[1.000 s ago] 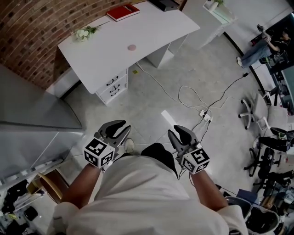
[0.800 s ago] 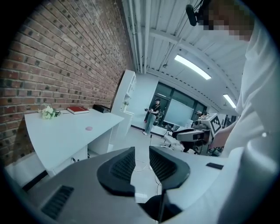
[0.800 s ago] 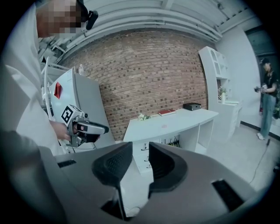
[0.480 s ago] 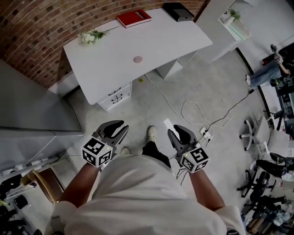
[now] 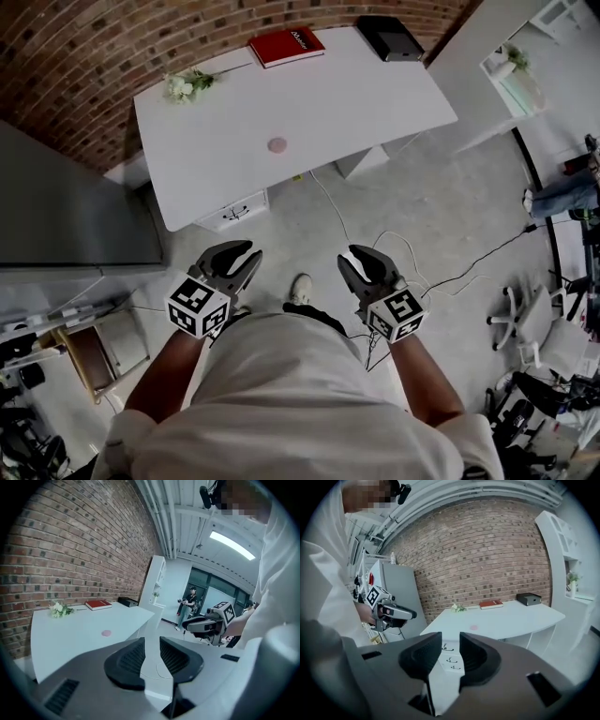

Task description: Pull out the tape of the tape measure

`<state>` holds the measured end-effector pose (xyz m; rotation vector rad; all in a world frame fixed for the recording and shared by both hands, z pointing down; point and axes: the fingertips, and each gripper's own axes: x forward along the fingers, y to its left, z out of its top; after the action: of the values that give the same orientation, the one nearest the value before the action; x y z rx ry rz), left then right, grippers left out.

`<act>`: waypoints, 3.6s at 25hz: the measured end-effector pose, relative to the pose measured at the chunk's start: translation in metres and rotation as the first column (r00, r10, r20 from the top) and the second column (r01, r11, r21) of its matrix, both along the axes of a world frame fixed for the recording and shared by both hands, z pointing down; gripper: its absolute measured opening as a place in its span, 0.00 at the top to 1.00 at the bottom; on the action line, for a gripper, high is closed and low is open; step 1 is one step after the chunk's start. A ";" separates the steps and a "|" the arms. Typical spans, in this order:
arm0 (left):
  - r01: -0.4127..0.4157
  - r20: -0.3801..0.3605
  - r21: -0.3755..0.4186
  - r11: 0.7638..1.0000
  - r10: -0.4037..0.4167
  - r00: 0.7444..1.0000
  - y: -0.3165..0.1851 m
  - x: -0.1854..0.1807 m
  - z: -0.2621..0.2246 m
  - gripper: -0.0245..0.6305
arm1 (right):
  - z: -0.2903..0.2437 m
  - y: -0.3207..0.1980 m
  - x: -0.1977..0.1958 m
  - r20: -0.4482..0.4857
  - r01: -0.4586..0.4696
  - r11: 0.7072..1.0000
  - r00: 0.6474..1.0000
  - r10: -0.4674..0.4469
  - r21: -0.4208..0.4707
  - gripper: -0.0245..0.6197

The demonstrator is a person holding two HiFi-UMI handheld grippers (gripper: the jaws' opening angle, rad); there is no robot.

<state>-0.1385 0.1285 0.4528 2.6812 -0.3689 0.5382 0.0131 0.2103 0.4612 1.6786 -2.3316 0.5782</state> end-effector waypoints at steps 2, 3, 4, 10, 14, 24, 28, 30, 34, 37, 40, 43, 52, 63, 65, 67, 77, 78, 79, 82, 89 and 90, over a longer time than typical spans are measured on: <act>0.029 0.005 0.003 1.000 -0.029 1.000 -0.006 0.016 0.001 0.82 | 0.004 -0.011 0.016 0.011 0.029 1.000 1.000 -0.029 0.000 0.81; 0.045 0.004 0.006 0.999 -0.045 0.999 -0.009 0.023 0.000 0.82 | 0.007 -0.016 0.022 0.013 0.046 0.999 0.999 -0.046 -0.001 0.81; 0.062 0.001 0.008 0.998 -0.062 0.998 -0.012 0.029 0.000 0.82 | 0.010 -0.021 0.027 0.013 0.064 0.998 0.998 -0.064 -0.003 0.81; 0.114 0.001 -0.004 0.993 -0.114 0.993 -0.031 0.047 0.002 0.82 | 0.022 -0.054 0.044 0.005 0.138 0.990 0.990 -0.138 -0.023 0.81; 0.128 -0.003 -0.014 0.992 -0.128 0.992 -0.058 0.049 0.003 0.82 | 0.025 -0.089 0.049 -0.014 0.163 0.986 0.986 -0.163 -0.037 0.81; 0.122 -0.024 -0.018 0.992 -0.122 0.992 -0.116 0.043 0.007 0.82 | 0.047 -0.171 0.038 -0.089 0.272 0.959 0.956 -0.278 -0.076 0.77; 0.155 -0.018 -0.022 0.988 -0.155 0.988 -0.137 0.037 0.015 0.82 | 0.075 -0.207 0.033 -0.122 0.356 0.927 0.922 -0.369 -0.118 0.71; 0.189 -0.022 -0.030 0.982 -0.190 0.982 -0.144 0.037 0.014 0.82 | 0.091 -0.222 0.032 -0.140 0.418 0.895 0.888 -0.438 -0.154 0.70; 0.270 -0.013 -0.022 0.963 -0.270 0.963 -0.162 0.041 0.013 0.82 | 0.119 -0.256 0.032 -0.180 0.542 0.813 0.796 -0.577 -0.211 0.70; 0.360 -0.017 -0.037 0.932 -0.361 0.932 -0.168 0.045 0.014 0.82 | 0.143 -0.276 0.036 -0.202 0.624 0.738 0.712 -0.672 -0.255 0.70; 0.438 -0.004 -0.040 0.898 -0.438 0.899 -0.172 0.051 0.017 0.82 | 0.161 -0.297 0.039 -0.205 0.694 0.662 0.631 -0.748 -0.282 0.70; 0.495 0.011 -0.046 0.868 -0.495 0.869 -0.177 0.059 0.021 0.82 | 0.176 -0.312 0.040 -0.196 0.734 0.613 0.581 -0.790 -0.292 0.67; 0.616 0.029 -0.047 0.787 -0.615 0.788 -0.184 0.070 0.026 0.82 | 0.211 -0.338 0.026 -0.189 0.831 0.449 0.408 -0.893 -0.329 0.62; 0.669 0.051 -0.041 0.742 -0.667 0.743 -0.192 0.060 0.026 0.82 | 0.231 -0.349 0.008 -0.185 0.867 0.345 0.296 -0.937 -0.360 0.59; 0.670 0.053 -0.038 0.741 -0.668 0.742 -0.195 0.060 0.026 0.82 | 0.233 -0.351 0.006 -0.184 0.871 0.330 0.280 -0.942 -0.364 0.59; 0.670 0.055 -0.037 0.741 -0.668 0.742 -0.198 0.060 0.027 0.82 | 0.236 -0.351 0.005 -0.185 0.876 0.305 0.251 -0.950 -0.373 0.59; 0.666 0.065 -0.043 0.745 -0.663 0.746 -0.203 0.058 0.029 0.82 | 0.244 -0.354 0.003 -0.215 0.877 0.279 0.207 -0.954 -0.392 0.60; 0.666 0.065 -0.044 0.745 -0.663 0.746 -0.204 0.058 0.029 0.82 | 0.243 -0.355 0.003 -0.226 0.877 0.277 0.200 -0.953 -0.393 0.61; 0.665 0.065 -0.043 0.745 -0.662 0.746 -0.205 0.058 0.029 0.82 | 0.242 -0.355 0.003 -0.236 0.878 0.275 0.193 -0.952 -0.393 0.61; 0.660 0.065 -0.041 0.750 -0.657 0.751 -0.207 0.058 0.029 0.82 | 0.243 -0.353 0.003 -0.249 0.877 0.282 0.194 -0.949 -0.389 0.62; 0.646 0.059 -0.032 0.763 -0.643 0.763 -0.213 0.057 0.026 0.82 | 0.244 -0.355 0.005 -0.235 0.860 0.306 0.224 -0.946 -0.410 0.62; 0.642 0.058 -0.030 0.766 -0.640 0.766 -0.213 0.056 0.026 0.82 | 0.244 -0.356 0.007 -0.229 0.856 0.314 0.236 -0.944 -0.412 0.62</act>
<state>-0.0821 -0.0847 0.4786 2.2773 -1.2123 0.3767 0.0197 -0.1462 0.7049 0.0505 -2.2546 0.1141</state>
